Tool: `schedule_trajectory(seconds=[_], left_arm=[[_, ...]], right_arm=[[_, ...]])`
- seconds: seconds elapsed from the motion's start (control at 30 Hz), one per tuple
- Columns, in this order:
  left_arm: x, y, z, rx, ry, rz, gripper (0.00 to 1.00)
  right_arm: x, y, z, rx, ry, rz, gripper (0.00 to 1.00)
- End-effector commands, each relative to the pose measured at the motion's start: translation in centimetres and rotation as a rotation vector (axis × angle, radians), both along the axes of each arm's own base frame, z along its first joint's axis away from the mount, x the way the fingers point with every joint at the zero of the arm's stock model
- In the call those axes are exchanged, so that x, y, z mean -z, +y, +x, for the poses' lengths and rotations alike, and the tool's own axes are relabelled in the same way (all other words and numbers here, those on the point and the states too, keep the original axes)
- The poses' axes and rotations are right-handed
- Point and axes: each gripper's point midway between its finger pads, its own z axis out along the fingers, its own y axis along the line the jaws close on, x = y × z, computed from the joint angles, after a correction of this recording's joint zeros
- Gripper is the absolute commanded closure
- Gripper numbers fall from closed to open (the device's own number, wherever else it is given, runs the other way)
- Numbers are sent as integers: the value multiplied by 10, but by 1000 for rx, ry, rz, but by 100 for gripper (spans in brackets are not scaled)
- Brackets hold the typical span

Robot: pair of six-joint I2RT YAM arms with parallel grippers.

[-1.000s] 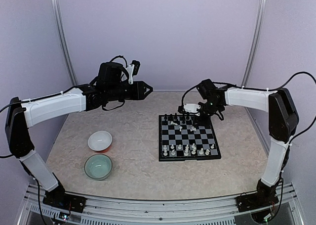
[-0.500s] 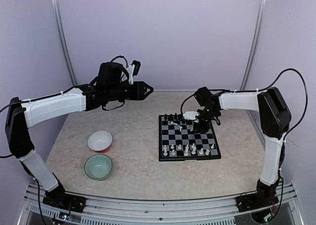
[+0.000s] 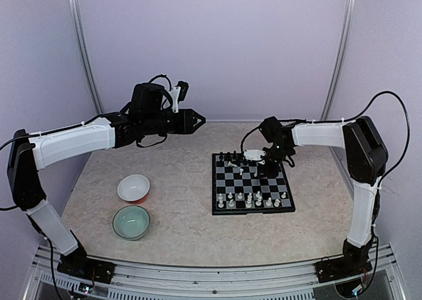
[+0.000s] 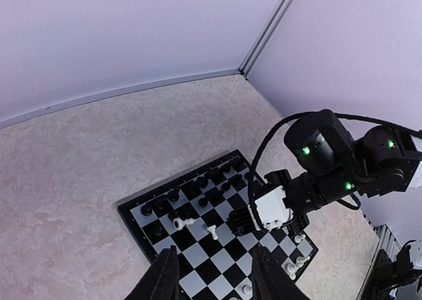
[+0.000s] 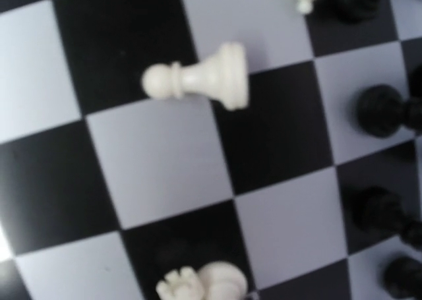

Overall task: Set up the chess pieces on the board
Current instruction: Pick up the rook from the chessboard.

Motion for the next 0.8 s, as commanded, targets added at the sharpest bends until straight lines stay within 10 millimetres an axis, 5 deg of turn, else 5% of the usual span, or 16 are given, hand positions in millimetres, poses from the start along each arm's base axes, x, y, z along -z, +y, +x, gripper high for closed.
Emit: schedule_trajectory(seconds=[0.0,0.47,0.63,0.77], left_arm=[[-5,-3,3,11,-13,-15,61],[7,-15,-3,44,17,-15,61],[19,-36,-17,104,34,2,61],[28,-60,-37,150,24,25,61]], right_arm=[[17,-10,-27,21,127,-9,83],[-31,7,-57,64,161,213,91],[-50,11,-59,72,130,307,92],[-85,20,-57,72,89,447,92]])
